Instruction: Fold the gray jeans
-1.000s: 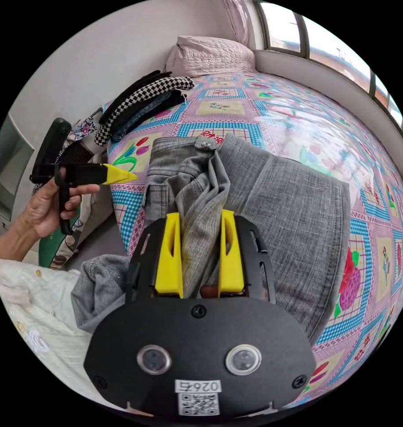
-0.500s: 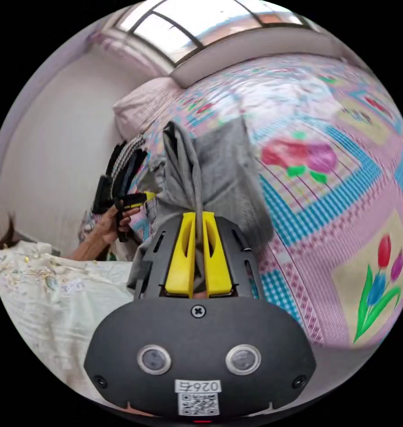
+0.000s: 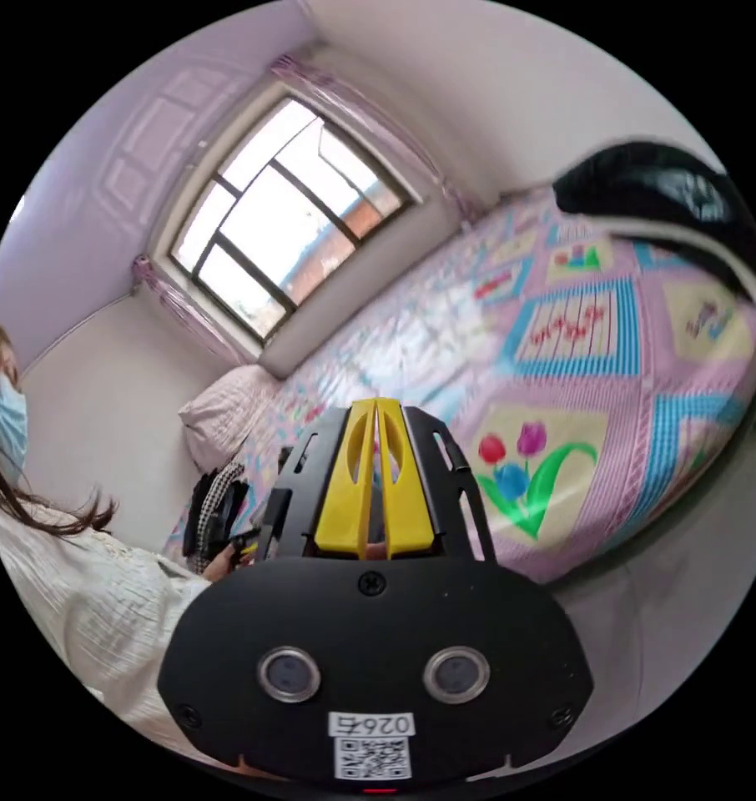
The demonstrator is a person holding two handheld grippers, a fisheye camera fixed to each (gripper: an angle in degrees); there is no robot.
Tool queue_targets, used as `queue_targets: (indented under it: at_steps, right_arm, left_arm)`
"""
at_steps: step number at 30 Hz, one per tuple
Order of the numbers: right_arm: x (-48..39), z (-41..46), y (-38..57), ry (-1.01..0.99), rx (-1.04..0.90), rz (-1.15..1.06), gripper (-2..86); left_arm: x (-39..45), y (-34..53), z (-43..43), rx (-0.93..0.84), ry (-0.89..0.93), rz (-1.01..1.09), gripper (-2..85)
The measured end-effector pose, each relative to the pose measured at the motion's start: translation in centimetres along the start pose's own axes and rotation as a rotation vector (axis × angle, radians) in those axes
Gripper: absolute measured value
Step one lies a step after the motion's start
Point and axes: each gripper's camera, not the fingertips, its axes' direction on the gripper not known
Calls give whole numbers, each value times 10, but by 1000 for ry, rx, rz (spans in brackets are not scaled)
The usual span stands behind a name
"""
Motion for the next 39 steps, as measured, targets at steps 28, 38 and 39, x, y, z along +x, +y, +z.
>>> queue_targets:
  at_steps: [28, 38, 39]
  right_arm:
    - [-213, 116, 1, -299, -180, -463, -4]
    - [-182, 195, 4, -201, -413, -431, 141]
    - [-177, 198, 1, -204, -430, -432, 139]
  left_arm:
    - [42, -6, 2, -100, 43, 547, 54]
    - [81, 22, 82, -331, 165, 835, 81]
    - [80, 23, 91, -363, 156, 864, 83]
